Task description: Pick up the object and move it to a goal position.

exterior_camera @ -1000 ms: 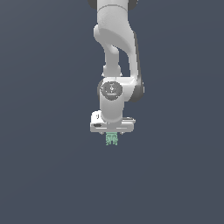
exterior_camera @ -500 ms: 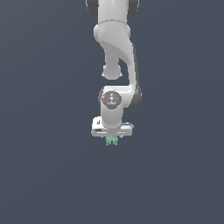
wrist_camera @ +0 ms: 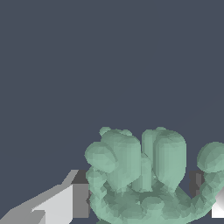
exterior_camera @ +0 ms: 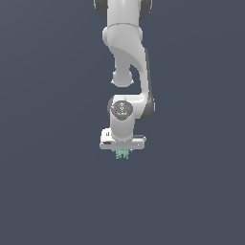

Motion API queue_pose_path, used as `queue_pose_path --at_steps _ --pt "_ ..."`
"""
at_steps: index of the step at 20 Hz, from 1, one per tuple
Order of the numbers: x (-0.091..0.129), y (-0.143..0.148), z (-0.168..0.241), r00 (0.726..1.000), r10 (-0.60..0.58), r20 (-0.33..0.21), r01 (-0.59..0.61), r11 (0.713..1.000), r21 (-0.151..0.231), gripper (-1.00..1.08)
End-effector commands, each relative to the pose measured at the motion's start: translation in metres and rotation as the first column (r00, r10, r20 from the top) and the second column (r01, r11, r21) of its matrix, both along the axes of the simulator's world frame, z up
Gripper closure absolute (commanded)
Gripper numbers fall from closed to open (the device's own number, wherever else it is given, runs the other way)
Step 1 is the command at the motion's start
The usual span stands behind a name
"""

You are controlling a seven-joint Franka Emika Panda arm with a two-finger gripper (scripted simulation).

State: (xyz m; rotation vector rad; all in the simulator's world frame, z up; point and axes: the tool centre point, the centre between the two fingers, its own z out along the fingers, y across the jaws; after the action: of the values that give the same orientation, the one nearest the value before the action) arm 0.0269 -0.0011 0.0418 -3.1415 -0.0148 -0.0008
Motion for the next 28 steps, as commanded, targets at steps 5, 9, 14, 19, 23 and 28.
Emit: queue_pose_path --at_steps 5,9,14,19,23,28 --pt "0.001 -0.001 0.002 1.000 -0.001 0.002 0.001 1.000 0.000 1.08" --pt "0.005 -0.007 0.015 1.000 -0.006 0.012 0.006 1.000 -0.001 1.08" --pt "0.015 -0.023 0.051 0.999 -0.022 0.040 0.022 1.000 -0.004 1.08" --pt "0.030 -0.050 0.113 0.995 -0.049 0.087 0.049 0.999 -0.007 1.08" --pt "0.041 -0.078 0.176 0.988 -0.074 0.134 0.076 0.997 -0.008 1.08" --pt "0.051 -0.113 0.258 0.975 -0.107 0.195 0.111 0.994 -0.009 1.08"
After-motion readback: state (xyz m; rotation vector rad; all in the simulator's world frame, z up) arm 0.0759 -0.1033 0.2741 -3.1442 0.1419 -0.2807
